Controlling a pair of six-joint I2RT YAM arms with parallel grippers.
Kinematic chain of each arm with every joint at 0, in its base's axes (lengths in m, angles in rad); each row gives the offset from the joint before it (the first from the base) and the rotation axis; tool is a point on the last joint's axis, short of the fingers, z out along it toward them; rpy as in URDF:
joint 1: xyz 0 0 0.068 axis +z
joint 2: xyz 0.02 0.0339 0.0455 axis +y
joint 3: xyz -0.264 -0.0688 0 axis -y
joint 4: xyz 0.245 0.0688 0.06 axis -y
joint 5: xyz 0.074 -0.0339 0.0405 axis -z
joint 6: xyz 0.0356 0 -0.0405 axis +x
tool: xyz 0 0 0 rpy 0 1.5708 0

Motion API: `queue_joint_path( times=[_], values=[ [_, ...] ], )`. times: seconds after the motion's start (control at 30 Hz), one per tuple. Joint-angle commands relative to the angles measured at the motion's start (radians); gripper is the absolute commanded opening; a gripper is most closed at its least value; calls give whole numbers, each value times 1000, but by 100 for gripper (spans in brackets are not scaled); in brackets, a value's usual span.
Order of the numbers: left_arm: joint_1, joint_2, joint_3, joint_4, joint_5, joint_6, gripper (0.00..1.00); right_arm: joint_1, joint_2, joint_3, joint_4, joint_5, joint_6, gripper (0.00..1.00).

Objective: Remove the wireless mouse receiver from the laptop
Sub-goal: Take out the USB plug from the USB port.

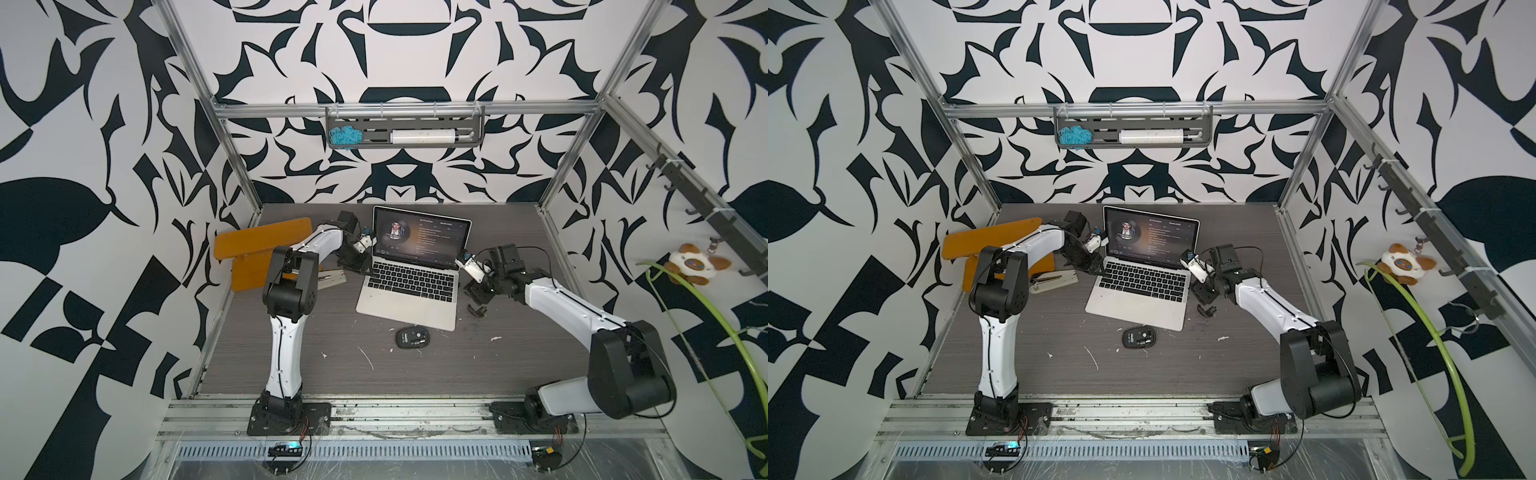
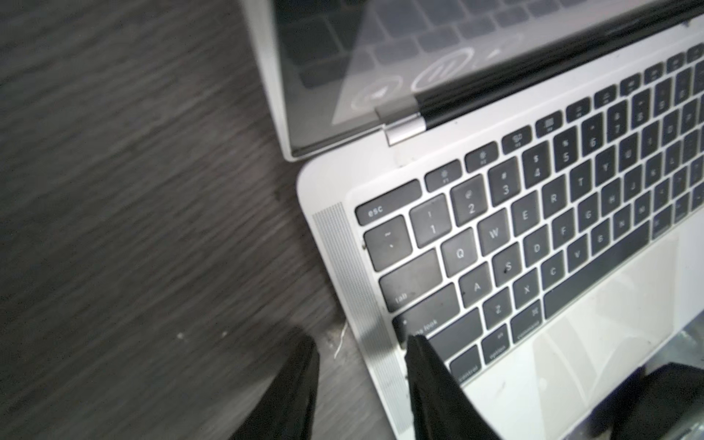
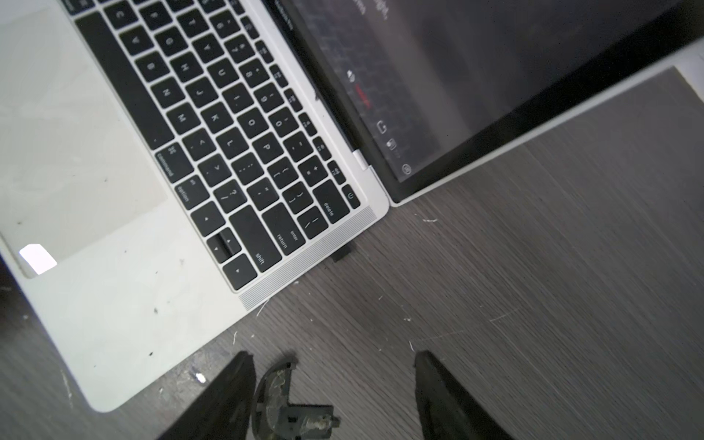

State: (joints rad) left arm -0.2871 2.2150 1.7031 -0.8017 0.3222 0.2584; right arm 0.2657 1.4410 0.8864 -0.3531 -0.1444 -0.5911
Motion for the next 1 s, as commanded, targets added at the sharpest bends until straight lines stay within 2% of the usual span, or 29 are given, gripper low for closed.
queue_joint_path(
  times=[0.0,0.17,0.3,0.63,0.97],
  values=[
    [-1,68,12,-55,17,18,40,-16,38,74,-91,-67,-135,70],
    [-39,100,31,-81,-31,28,37,-51,101,144,-158,-64,-250,71],
    [-49,130,44,-100,-55,22,30,-67,135,166,-149,-123,-318,71],
    [-49,135,45,-116,-86,18,27,-75,317,237,-142,-175,-324,71],
    [-48,134,21,-117,-100,16,27,-77,425,321,-175,-189,-345,69]
  ],
)
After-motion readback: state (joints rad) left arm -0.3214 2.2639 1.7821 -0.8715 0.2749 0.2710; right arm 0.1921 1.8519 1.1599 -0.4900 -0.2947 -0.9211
